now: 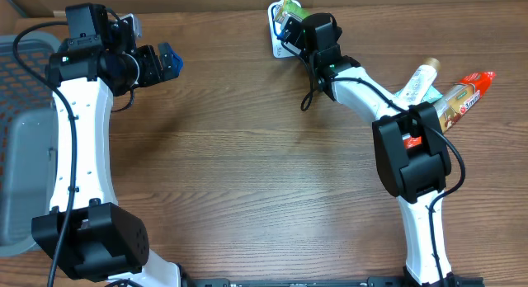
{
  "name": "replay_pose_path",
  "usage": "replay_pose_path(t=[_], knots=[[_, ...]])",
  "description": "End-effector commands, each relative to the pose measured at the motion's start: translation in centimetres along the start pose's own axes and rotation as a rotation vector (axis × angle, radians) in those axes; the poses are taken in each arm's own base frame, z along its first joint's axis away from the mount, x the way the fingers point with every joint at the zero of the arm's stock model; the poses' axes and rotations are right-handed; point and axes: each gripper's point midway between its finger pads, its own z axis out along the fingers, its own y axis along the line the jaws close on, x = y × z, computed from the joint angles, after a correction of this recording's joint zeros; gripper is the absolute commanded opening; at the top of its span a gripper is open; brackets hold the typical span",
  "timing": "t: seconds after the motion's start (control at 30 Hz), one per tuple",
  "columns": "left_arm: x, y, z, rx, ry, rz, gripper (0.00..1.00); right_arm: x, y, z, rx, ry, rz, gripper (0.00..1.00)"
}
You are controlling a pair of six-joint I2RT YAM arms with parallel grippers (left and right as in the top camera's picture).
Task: Scan the item barcode
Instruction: 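Carry the tea pouch right and release it onto the pile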
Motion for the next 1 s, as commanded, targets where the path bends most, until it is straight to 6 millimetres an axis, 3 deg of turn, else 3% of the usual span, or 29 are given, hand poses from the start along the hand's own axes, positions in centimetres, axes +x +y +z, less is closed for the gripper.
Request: replay_pose_path(t=[0.0,0.1,0.17,0.23,0.3,0.33,0.4,0.5,0.6,0.77,0.97], knots=[[-0.7,-0.2,-0.7,-0.002,-0.029,-0.001,1.0,-5.6,-8.9,-7.6,0.071,-0.163,0.222,0.04],[-0.7,-0.2,-0.7,-0.001,-0.029,-0.001,1.0,-5.7,-10.7,-12.5,-0.068,-0.2,0.408,0.04],[-0.7,-0.2,-0.7,-0.001,-0.029,-0.001,1.0,-4.5,-11.6,-15.3,-0.172,-0.189,0.605,0.04],[-0.7,-0.2,-0.7,-0.001,-0.029,-0.001,0.99,-2.1,-12.1,-17.2,-0.262,-0.123,0.819,0.04],[-0.7,-0.2,-0.7,-0.002,-0.029,-0.001,1.0,2.7,-11.8,-18.2,-0.338,0.042,1.075,0.04],[-0.7,-0.2,-0.7,-0.002,-0.029,-0.001,1.0,4.3,-11.6,-18.3,-0.35,0.102,1.145,0.04],[-0.7,-0.2,-0.7,-0.002,-0.029,-0.001,1.0,9.7,-10.4,-18.3,-0.357,0.311,1.367,0.04],[-0.7,-0.2,-0.7,-0.002,-0.029,-0.001,0.99,15.9,-8.5,-17.9,-0.321,0.515,1.524,0.04],[-0.7,-0.2,-0.7,-0.001,-0.029,-0.001,1.0,20.1,-6.5,-17.1,-0.292,0.628,1.612,0.04],[-0.7,-0.2,-0.7,-0.001,-0.029,-0.001,1.0,23.6,-3.9,-16.2,-0.28,0.695,1.649,0.05],[-0.7,-0.2,-0.7,-0.001,-0.029,-0.001,0.99,23.9,-3.8,-16.8,-0.292,0.718,1.63,0.36]])
